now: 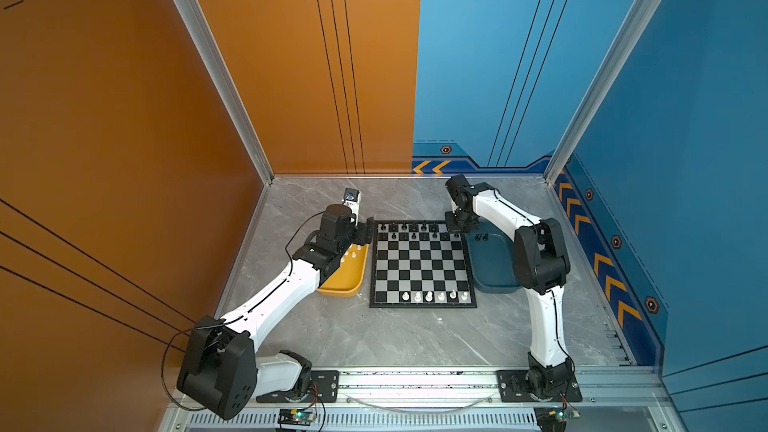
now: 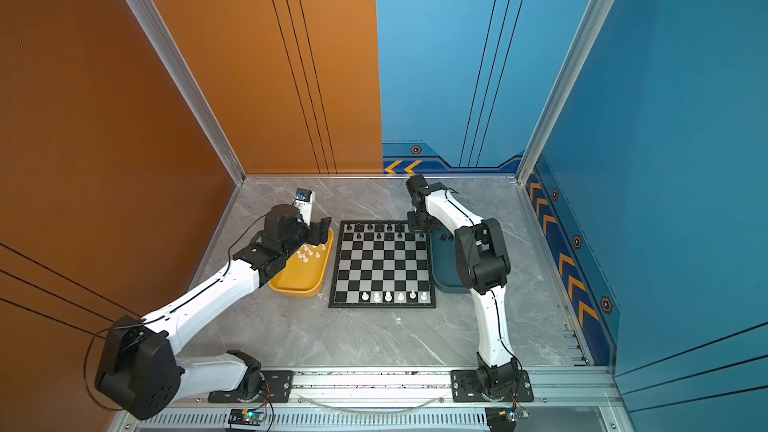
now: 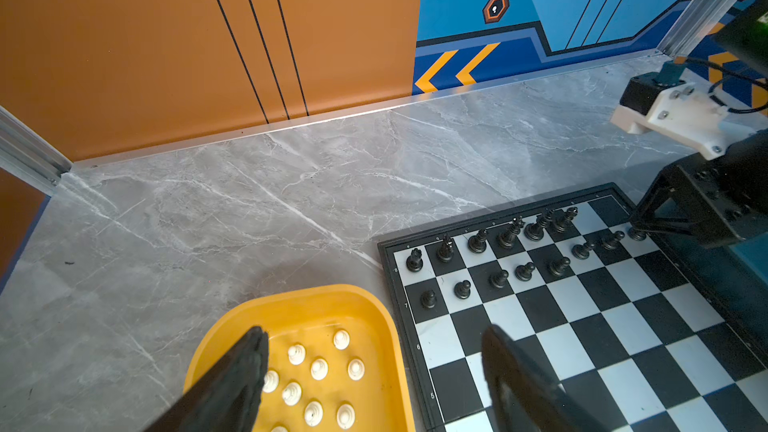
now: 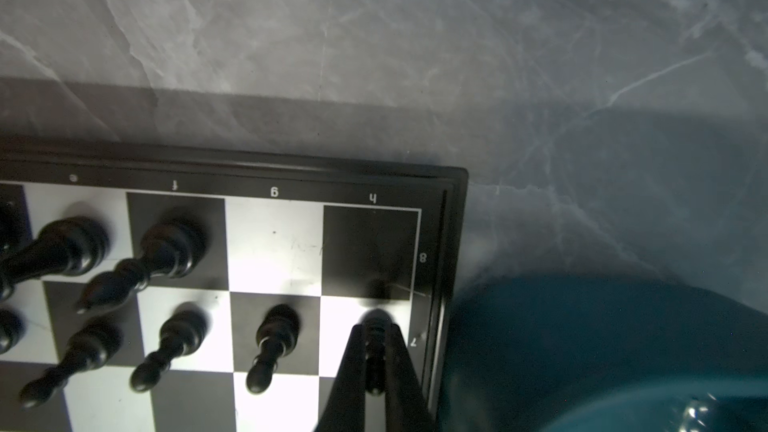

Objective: Set up the chess pieces on the board
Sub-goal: 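Open the right gripper and release the black pawn on the square, then move the open right gripper back over the teal tray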

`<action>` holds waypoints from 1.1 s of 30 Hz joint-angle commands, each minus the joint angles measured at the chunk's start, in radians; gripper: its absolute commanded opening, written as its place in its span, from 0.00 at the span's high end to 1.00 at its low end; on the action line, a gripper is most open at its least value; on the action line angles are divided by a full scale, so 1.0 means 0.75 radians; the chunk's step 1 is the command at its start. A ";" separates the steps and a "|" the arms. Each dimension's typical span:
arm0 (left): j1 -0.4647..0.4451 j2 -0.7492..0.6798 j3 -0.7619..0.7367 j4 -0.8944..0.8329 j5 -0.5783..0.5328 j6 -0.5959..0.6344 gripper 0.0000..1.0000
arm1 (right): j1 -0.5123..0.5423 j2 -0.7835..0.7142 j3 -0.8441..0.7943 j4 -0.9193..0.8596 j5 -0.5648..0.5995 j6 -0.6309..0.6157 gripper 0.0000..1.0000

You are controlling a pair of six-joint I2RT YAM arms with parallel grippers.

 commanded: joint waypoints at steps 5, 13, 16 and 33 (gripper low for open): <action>0.011 -0.007 -0.009 -0.003 -0.021 0.015 0.18 | 0.002 0.032 0.005 -0.010 -0.025 0.010 0.90; 0.011 -0.015 -0.012 -0.003 -0.021 0.013 0.18 | 0.006 0.018 -0.001 -0.015 -0.027 0.008 0.80; 0.011 -0.018 -0.014 -0.004 -0.020 0.014 0.18 | 0.008 0.010 -0.003 -0.018 -0.021 0.008 0.76; 0.011 -0.040 -0.021 -0.003 -0.014 0.009 0.18 | 0.014 -0.275 -0.003 -0.065 0.060 -0.010 0.62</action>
